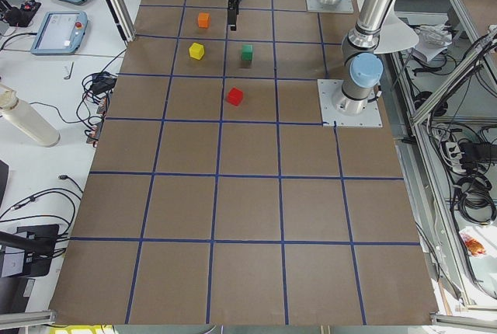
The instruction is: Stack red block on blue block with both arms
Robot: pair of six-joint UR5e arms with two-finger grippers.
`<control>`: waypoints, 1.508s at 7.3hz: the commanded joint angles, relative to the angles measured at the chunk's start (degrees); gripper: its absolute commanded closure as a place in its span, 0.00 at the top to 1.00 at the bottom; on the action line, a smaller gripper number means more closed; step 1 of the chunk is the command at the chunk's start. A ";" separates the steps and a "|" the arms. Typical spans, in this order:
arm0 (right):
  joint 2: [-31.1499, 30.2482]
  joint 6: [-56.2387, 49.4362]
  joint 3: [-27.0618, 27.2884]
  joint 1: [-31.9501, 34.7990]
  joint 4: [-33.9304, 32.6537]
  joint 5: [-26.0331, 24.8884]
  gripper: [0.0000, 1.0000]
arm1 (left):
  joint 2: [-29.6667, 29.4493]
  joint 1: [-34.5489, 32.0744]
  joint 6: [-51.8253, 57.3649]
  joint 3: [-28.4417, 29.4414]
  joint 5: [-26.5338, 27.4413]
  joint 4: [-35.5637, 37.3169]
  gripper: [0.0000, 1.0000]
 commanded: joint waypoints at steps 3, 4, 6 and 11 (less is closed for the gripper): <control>0.73 0.11 0.01 0.00 -0.86 -0.05 1.00 | -0.43 0.52 6.20 -0.18 0.14 -0.18 1.00; 0.73 0.02 0.01 0.00 -0.86 -0.23 1.00 | -0.61 1.14 9.11 -0.36 0.14 -0.18 1.00; 0.73 0.02 0.27 0.00 -1.21 -0.14 1.00 | -0.70 2.45 13.25 -2.81 0.05 0.61 1.00; 0.82 -0.07 0.18 0.00 -1.65 -0.58 1.00 | -0.61 8.06 25.10 -6.85 0.23 4.47 1.00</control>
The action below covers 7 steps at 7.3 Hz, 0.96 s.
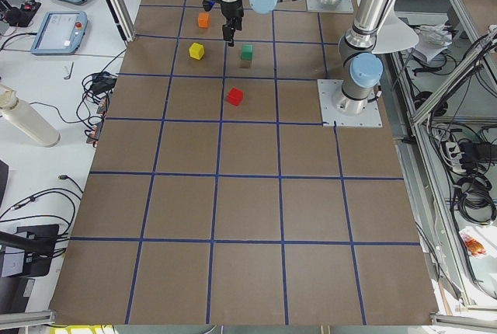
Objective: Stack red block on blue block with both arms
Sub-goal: 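Move the left gripper down toward the red cube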
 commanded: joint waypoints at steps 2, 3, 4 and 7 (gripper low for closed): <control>0.10 0.06 0.17 0.00 -0.15 0.03 1.00 | -0.69 4.52 8.88 -6.06 0.71 8.59 1.00; 0.10 0.06 0.17 0.00 -0.15 0.03 1.00 | -0.78 5.06 11.16 -9.30 3.50 14.03 1.00; 0.10 0.06 0.26 0.00 -0.15 0.03 1.00 | -1.04 6.37 17.36 -12.64 4.05 18.61 1.00; 0.36 -0.03 0.35 0.00 -0.24 -0.06 1.00 | -3.41 10.16 25.05 -16.80 3.62 21.91 1.00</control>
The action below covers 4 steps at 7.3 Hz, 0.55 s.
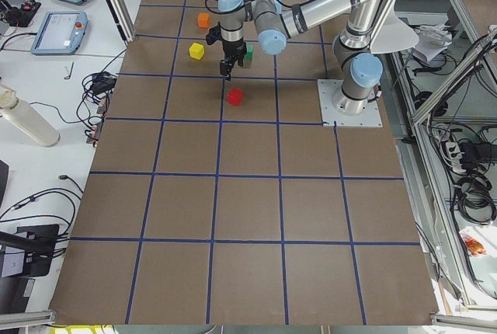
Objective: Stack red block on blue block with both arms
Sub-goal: 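Move the left gripper down toward the red cube, then close the left gripper on the red cube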
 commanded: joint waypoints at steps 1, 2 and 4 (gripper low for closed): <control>0.36 -0.03 0.04 0.00 0.07 -0.03 1.00 | -2.73 1.02 4.74 -1.31 -0.05 0.94 1.00; 0.36 -0.03 0.04 0.00 0.07 -0.03 1.00 | -4.14 1.02 4.85 -1.22 -0.22 1.37 1.00; 0.36 -0.03 0.04 0.00 0.07 -0.03 1.00 | -7.47 1.02 4.85 -1.22 -0.40 5.32 1.00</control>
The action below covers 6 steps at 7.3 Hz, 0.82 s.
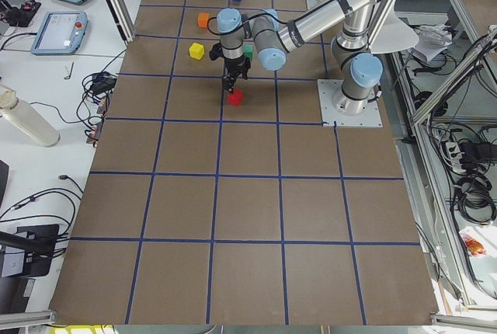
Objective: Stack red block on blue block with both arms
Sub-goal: 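Close the left gripper on the red cube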
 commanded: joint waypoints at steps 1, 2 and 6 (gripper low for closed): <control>0.02 0.09 0.00 0.00 0.04 0.00 1.00 | -3.25 -0.03 0.66 -0.06 0.01 3.12 1.00; 0.02 0.09 0.09 0.00 0.04 0.09 1.00 | -4.31 -0.03 0.32 -0.07 -0.08 3.74 1.00; 0.37 0.09 0.09 0.00 0.13 0.09 1.00 | -7.22 -0.11 0.05 -0.24 0.27 3.83 0.59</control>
